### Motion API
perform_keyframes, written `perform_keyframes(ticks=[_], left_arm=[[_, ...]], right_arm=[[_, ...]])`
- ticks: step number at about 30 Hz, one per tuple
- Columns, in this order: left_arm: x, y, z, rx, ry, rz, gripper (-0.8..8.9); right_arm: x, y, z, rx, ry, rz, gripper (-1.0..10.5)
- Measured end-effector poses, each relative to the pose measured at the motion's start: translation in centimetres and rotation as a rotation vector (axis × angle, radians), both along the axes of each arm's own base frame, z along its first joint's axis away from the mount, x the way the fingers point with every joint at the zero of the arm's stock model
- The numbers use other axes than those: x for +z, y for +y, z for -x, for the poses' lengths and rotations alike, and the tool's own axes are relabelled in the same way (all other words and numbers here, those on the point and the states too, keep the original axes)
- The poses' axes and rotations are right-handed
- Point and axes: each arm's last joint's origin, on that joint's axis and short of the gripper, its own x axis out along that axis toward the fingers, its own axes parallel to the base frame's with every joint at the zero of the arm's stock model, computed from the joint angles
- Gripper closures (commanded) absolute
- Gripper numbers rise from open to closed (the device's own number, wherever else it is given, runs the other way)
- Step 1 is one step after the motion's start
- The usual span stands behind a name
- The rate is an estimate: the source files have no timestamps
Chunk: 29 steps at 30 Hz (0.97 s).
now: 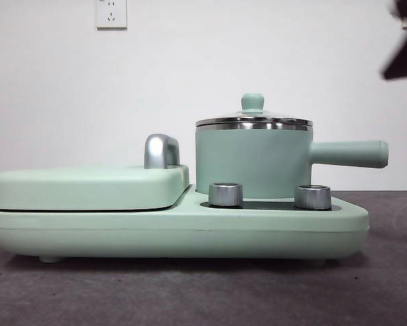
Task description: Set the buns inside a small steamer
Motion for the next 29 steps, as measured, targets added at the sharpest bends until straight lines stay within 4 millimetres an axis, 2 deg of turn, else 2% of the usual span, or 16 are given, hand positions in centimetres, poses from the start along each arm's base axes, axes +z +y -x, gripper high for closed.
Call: perform_keyframes(ticks=[4, 9, 15, 20, 29], left_arm=[[0.0, 0.0, 0.0, 0.000, 0.000, 0.000, 8.03], [0.0, 0.0, 0.0, 0.000, 0.000, 0.000, 8.03], [0.0, 0.0, 0.0, 0.000, 0.000, 0.000, 8.03], [0.0, 0.0, 0.0, 0.000, 0.000, 0.000, 8.03], [0.0, 0.0, 0.0, 0.000, 0.001, 0.000, 8.03]], right_arm=[[-2.1, -2.1, 1.1, -0.118, -0.068, -0.024, 9.3], [-3.8, -4.1, 2.3, -0.257, -0.146, -0.034, 9.3], [-6.0, -4.9, 3.1, -0.324, -0.178, -0.037, 9.3], [-6.1, -5.1, 3.8, -0.334, -0.181, -0.037, 9.3], [-6.2, -5.1, 3.8, -0.335, -0.170, -0.034, 9.3]])
